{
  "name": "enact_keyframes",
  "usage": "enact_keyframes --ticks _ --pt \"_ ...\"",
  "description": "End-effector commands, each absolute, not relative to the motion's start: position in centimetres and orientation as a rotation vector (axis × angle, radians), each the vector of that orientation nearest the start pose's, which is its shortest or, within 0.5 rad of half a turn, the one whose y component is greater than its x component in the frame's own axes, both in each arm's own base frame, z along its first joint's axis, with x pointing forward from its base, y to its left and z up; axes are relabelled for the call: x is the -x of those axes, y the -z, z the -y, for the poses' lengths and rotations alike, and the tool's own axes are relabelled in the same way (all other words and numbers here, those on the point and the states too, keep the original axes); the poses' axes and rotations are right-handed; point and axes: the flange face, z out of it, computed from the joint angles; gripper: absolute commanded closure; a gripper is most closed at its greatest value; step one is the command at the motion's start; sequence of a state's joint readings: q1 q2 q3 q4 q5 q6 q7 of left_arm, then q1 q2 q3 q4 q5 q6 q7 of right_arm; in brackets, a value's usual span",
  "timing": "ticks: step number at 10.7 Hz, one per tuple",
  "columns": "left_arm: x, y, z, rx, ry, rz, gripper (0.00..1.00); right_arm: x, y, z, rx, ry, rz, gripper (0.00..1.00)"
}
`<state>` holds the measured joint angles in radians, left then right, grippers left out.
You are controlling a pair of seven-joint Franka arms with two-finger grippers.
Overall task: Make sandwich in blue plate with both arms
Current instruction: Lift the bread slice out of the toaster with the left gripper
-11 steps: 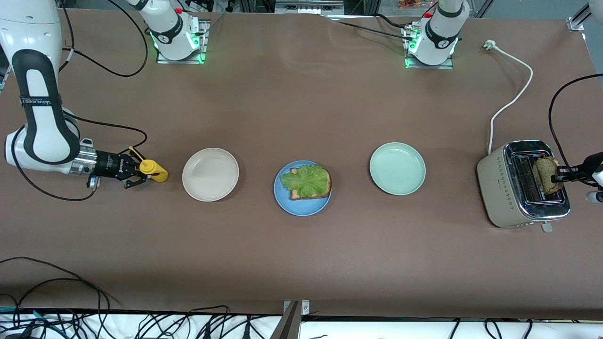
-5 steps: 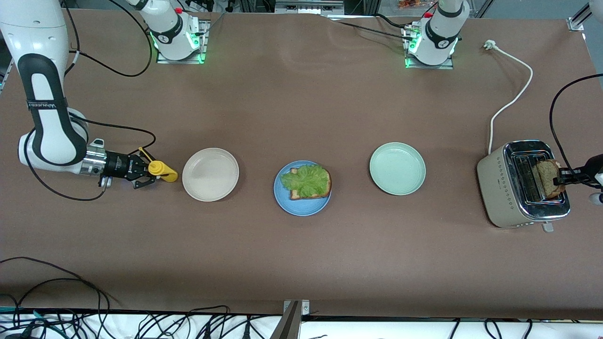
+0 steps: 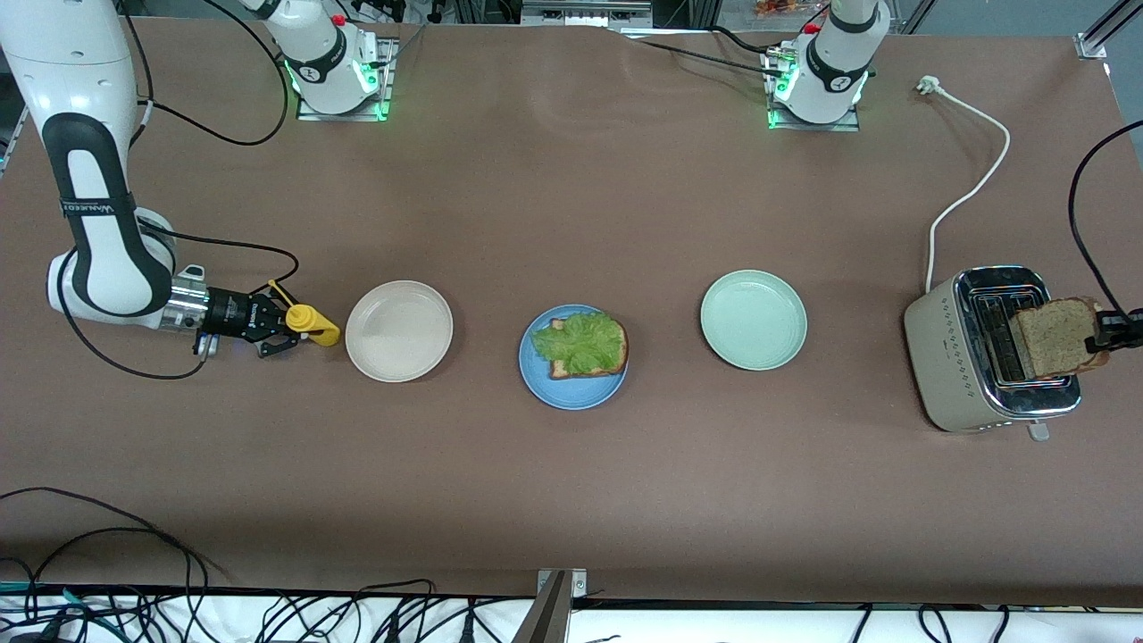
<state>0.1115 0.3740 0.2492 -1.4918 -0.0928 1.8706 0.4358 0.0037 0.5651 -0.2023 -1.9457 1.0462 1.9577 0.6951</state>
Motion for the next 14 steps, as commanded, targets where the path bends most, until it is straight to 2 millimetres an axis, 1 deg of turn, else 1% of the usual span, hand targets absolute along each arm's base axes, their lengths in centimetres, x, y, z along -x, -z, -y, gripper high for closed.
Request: enact_keyframes --ticks 1,2,3,4,5,7,8,9,10,11,13,14 --pt "-63.0 -52.6 -19.8 3.145 0.077 -0.121 1.00 -57.4 -16.7 6.0 1.717 -0.766 -1.742 0.78" --pt "-62.4 -54.3 -19.0 3.149 0.094 -0.134 1.00 -57.4 -16.6 6.2 1.720 -0.749 -1.752 0.61" --pt "-61.8 -55.7 -18.5 3.154 0.101 -0.144 1.00 -57.6 -16.6 6.3 1.713 -0.736 -1.775 0.04" --pt "-61.4 -56.7 -17.7 3.159 0.109 -0.164 1.00 -57.6 -16.7 6.3 1.719 -0.730 -1.766 0.00" --pt "-61.1 -57.4 -16.7 3.166 0.092 -0.198 1.00 -57.6 -16.8 6.3 1.731 -0.726 -1.758 0.00" --pt "-61.4 -57.5 -12.9 3.186 0.047 -0.278 1.00 -57.9 -17.3 6.3 1.734 -0.716 -1.755 0.00" --pt "-61.5 -57.8 -10.6 3.193 0.040 -0.300 1.00 -58.0 -17.7 6.5 1.733 -0.700 -1.760 0.00" --pt "-61.6 -57.4 -7.3 3.208 -0.024 -0.362 1.00 -58.2 -18.1 6.8 1.729 -0.677 -1.771 0.00" --pt "-61.7 -57.2 -4.5 3.206 -0.061 -0.360 1.00 -58.3 -18.9 7.4 1.726 -0.650 -1.777 0.00" --pt "-61.8 -57.3 -0.7 3.216 -0.069 -0.350 1.00 -58.3 -19.5 8.6 1.717 -0.625 -1.791 0.00" --pt "-61.6 -56.9 5.6 3.238 -0.099 -0.344 1.00 -58.3 -20.6 10.5 1.701 -0.582 -1.810 0.00" --pt "-61.7 -55.9 8.6 3.256 -0.136 -0.322 1.00 -58.2 -21.6 11.5 1.727 -0.553 -1.813 0.00"
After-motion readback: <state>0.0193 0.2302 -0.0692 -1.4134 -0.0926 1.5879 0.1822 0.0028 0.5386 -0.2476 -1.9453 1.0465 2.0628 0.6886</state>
